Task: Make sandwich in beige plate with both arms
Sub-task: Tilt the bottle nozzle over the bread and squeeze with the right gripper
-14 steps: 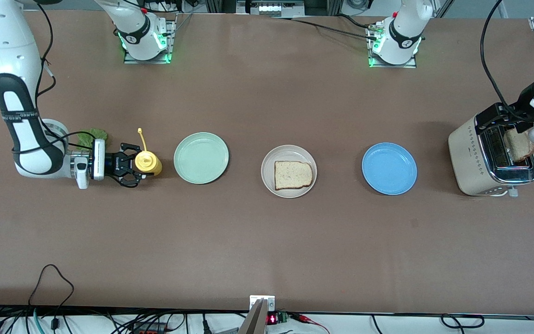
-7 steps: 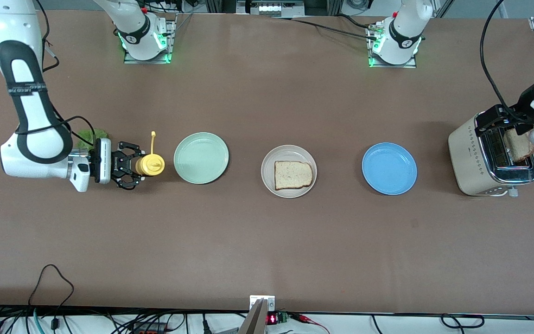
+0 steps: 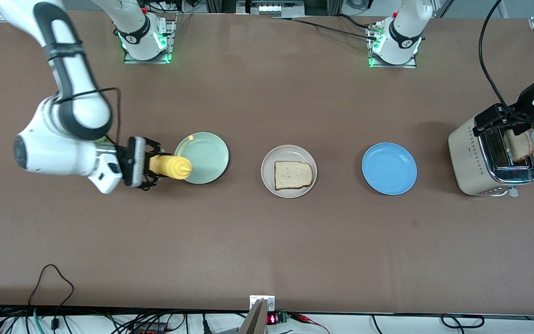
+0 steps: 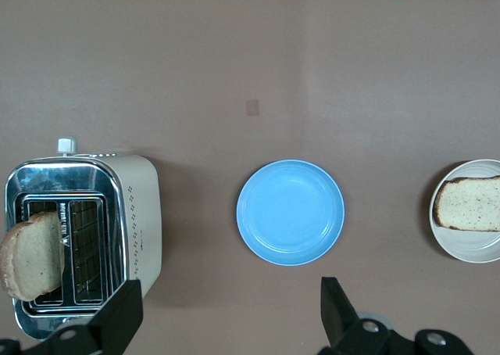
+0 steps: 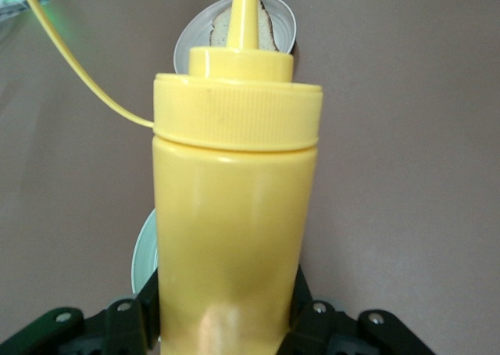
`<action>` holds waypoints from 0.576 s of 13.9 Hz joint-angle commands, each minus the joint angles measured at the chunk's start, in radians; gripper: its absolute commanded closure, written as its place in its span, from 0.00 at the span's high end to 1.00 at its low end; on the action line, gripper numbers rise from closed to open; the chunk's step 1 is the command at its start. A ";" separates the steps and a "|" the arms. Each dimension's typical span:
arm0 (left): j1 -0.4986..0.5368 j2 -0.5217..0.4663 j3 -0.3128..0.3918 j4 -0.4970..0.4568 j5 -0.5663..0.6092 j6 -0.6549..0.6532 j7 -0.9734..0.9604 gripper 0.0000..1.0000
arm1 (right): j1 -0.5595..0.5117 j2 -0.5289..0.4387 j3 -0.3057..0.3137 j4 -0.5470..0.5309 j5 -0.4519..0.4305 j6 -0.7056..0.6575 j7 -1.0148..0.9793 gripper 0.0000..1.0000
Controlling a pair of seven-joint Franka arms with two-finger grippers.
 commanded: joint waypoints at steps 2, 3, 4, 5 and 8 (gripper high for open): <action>0.000 -0.002 -0.004 0.027 -0.010 -0.055 0.005 1.00 | 0.129 -0.020 -0.017 0.043 -0.165 0.023 0.234 0.00; 0.000 -0.002 -0.004 0.027 -0.009 -0.055 0.005 1.00 | 0.163 -0.020 -0.017 0.049 -0.208 0.023 0.306 0.00; 0.003 -0.002 -0.002 0.027 -0.004 -0.055 0.005 1.00 | 0.198 -0.014 -0.017 0.064 -0.246 0.025 0.369 0.00; 0.003 -0.002 0.007 0.028 -0.004 -0.056 0.005 1.00 | 0.236 -0.002 -0.017 0.086 -0.292 0.028 0.424 0.00; 0.016 -0.009 0.010 0.019 -0.004 -0.061 0.004 1.00 | 0.351 0.036 -0.017 0.095 -0.430 0.068 0.611 0.00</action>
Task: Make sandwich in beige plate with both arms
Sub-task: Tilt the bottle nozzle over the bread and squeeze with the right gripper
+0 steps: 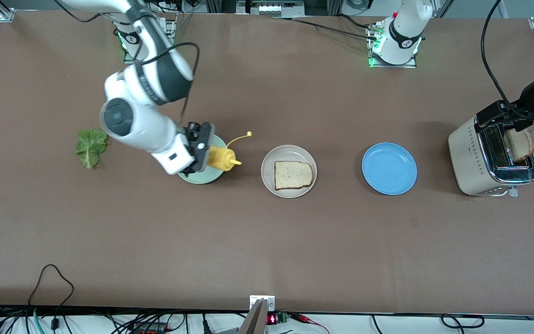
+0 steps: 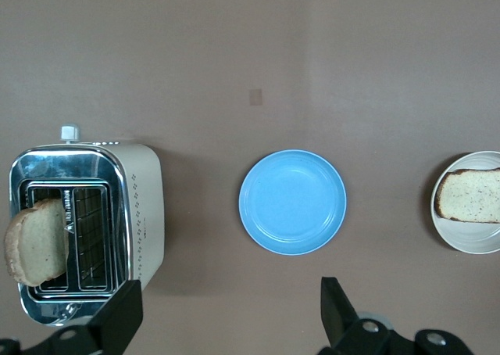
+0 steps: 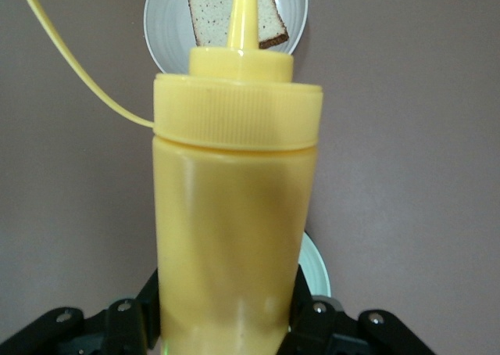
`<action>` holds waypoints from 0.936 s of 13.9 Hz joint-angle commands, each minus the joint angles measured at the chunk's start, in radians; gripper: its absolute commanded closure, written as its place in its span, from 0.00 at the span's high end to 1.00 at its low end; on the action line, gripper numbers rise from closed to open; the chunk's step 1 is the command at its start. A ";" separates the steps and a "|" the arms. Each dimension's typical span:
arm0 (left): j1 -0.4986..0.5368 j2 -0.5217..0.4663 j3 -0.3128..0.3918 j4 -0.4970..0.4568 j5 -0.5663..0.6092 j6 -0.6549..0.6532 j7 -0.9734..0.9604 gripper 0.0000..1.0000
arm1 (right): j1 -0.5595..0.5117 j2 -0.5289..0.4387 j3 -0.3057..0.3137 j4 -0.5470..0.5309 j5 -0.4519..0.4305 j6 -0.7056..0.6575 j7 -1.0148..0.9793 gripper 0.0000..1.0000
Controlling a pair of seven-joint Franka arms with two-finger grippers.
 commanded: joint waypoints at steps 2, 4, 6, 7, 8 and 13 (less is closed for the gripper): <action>0.014 -0.001 0.002 0.005 -0.006 -0.017 0.004 1.00 | 0.133 0.069 -0.017 0.044 -0.174 0.021 0.218 0.00; 0.013 0.002 0.001 0.005 -0.006 -0.013 0.004 1.00 | 0.178 0.108 -0.017 0.070 -0.228 0.021 0.294 0.00; 0.013 0.002 -0.002 0.002 -0.007 -0.014 0.004 1.00 | 0.208 0.141 -0.017 0.095 -0.269 0.021 0.354 0.00; 0.013 0.003 -0.002 0.002 -0.009 -0.017 0.000 1.00 | 0.224 0.162 -0.017 0.116 -0.280 0.019 0.385 0.00; 0.013 0.003 -0.002 0.002 -0.009 -0.020 -0.003 1.00 | 0.234 0.184 -0.017 0.142 -0.300 0.014 0.406 0.00; 0.025 0.003 0.001 -0.004 -0.010 -0.019 -0.006 1.00 | 0.251 0.215 -0.017 0.166 -0.320 0.016 0.430 0.00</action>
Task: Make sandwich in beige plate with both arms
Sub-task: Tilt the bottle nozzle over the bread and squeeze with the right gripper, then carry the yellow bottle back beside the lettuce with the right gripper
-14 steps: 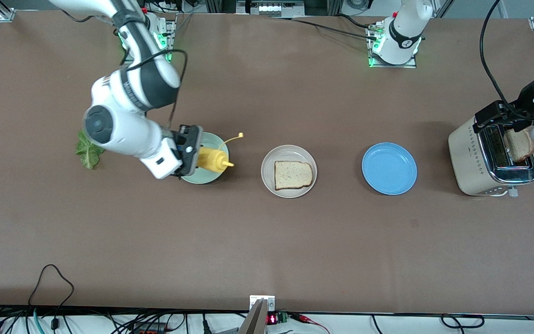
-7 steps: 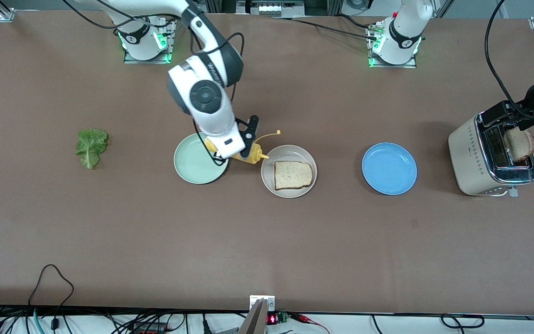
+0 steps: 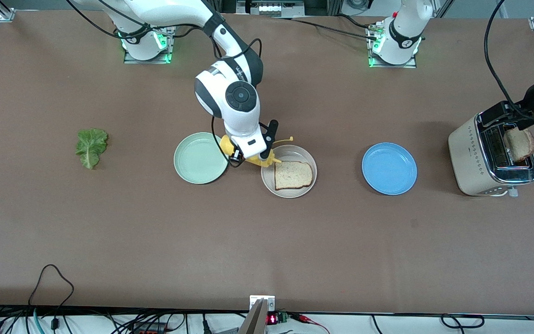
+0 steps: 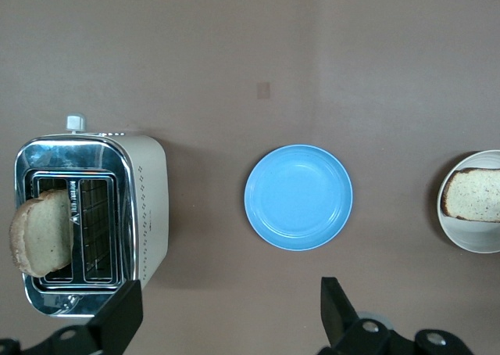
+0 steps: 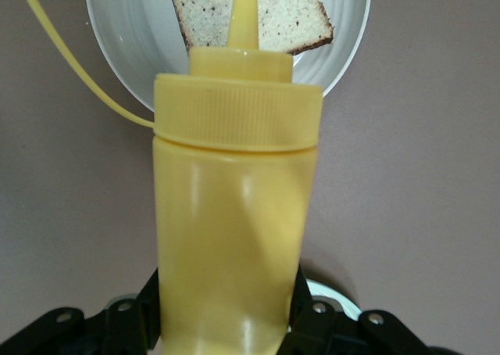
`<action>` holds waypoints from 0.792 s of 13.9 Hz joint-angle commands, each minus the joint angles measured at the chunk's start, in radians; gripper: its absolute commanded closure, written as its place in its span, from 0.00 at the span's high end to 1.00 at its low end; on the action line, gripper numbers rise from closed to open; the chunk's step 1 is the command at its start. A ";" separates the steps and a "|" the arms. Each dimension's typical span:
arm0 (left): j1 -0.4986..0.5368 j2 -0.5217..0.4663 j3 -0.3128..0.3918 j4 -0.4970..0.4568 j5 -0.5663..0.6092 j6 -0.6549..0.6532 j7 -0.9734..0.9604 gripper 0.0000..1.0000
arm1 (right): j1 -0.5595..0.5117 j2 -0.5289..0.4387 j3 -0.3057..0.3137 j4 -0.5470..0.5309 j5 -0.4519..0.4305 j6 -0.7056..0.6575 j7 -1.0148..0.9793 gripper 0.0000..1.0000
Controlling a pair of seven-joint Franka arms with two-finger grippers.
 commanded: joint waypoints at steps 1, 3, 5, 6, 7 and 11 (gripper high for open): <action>0.009 0.000 -0.001 0.000 -0.010 -0.008 -0.001 1.00 | 0.005 0.004 -0.011 0.032 -0.017 -0.021 0.006 0.00; 0.010 0.000 -0.001 -0.001 -0.010 -0.003 0.005 1.00 | -0.027 -0.005 -0.009 0.030 -0.014 -0.026 -0.055 0.00; 0.017 0.001 -0.001 -0.001 -0.010 0.015 0.007 1.00 | -0.076 -0.035 -0.008 0.021 -0.002 -0.032 -0.155 0.00; 0.023 0.001 -0.002 -0.004 -0.010 0.029 0.010 1.00 | -0.102 -0.058 -0.005 0.015 0.001 -0.045 -0.199 0.00; 0.024 0.000 -0.002 -0.009 -0.013 0.033 0.011 1.00 | -0.119 -0.084 -0.005 0.001 0.012 -0.068 -0.251 0.00; 0.014 -0.006 -0.013 -0.009 -0.012 0.029 0.011 1.00 | -0.271 -0.187 -0.009 -0.098 0.128 -0.078 -0.584 0.00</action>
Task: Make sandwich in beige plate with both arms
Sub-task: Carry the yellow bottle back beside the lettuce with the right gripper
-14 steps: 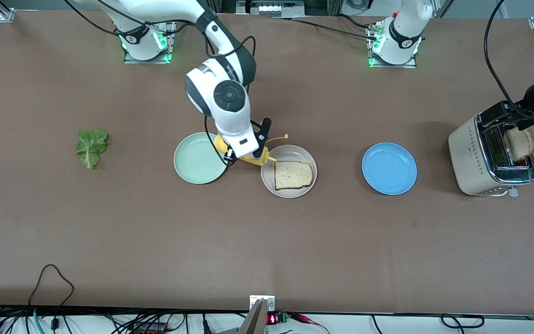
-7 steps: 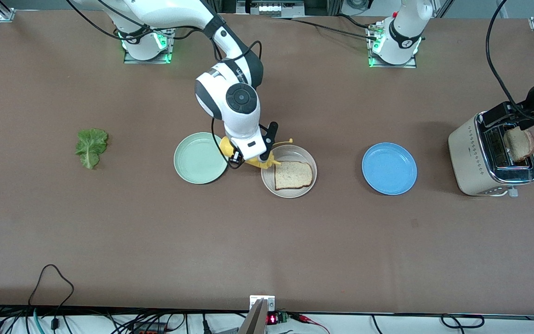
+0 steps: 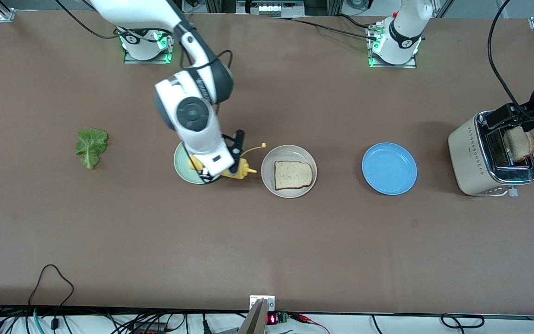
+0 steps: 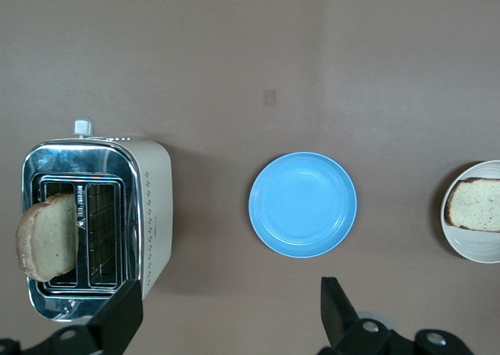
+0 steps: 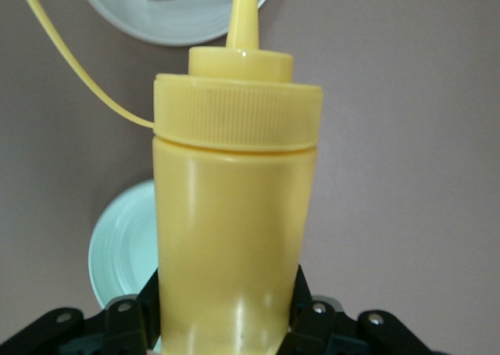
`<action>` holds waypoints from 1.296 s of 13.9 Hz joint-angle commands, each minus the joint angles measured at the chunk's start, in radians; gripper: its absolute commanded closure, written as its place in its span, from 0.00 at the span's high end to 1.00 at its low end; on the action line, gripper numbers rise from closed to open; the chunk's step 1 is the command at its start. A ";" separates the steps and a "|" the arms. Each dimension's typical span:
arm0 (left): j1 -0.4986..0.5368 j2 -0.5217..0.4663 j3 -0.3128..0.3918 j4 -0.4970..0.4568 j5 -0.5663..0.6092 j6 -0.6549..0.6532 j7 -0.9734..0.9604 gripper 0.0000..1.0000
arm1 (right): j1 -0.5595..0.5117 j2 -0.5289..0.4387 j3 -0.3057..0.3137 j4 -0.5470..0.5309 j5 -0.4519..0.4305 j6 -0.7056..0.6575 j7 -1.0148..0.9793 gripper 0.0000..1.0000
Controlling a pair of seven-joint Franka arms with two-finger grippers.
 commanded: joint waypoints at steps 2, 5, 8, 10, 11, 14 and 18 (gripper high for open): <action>-0.002 -0.009 -0.010 -0.008 -0.012 0.009 0.011 1.00 | -0.161 -0.120 0.008 -0.120 0.113 -0.005 -0.317 0.00; -0.003 -0.009 -0.010 -0.006 -0.012 0.011 0.009 1.00 | -0.309 -0.132 0.008 -0.169 0.289 -0.005 -0.596 0.00; -0.002 -0.009 -0.010 -0.006 -0.015 0.011 0.009 1.00 | -0.425 -0.129 0.008 -0.241 0.472 0.007 -0.845 0.00; -0.002 -0.009 -0.008 -0.005 -0.015 0.011 0.009 1.00 | -0.497 -0.119 0.008 -0.296 0.625 0.007 -1.024 0.00; -0.002 -0.009 -0.008 -0.005 -0.015 0.011 0.009 1.00 | -0.528 -0.107 0.008 -0.311 0.688 0.000 -1.110 0.00; -0.003 -0.007 -0.010 -0.006 -0.015 0.011 0.009 1.00 | -0.617 -0.083 0.007 -0.383 0.855 -0.046 -1.368 0.00; 0.007 -0.007 -0.008 -0.006 -0.013 0.005 0.009 1.00 | -0.720 -0.041 0.007 -0.440 1.001 -0.218 -1.566 0.00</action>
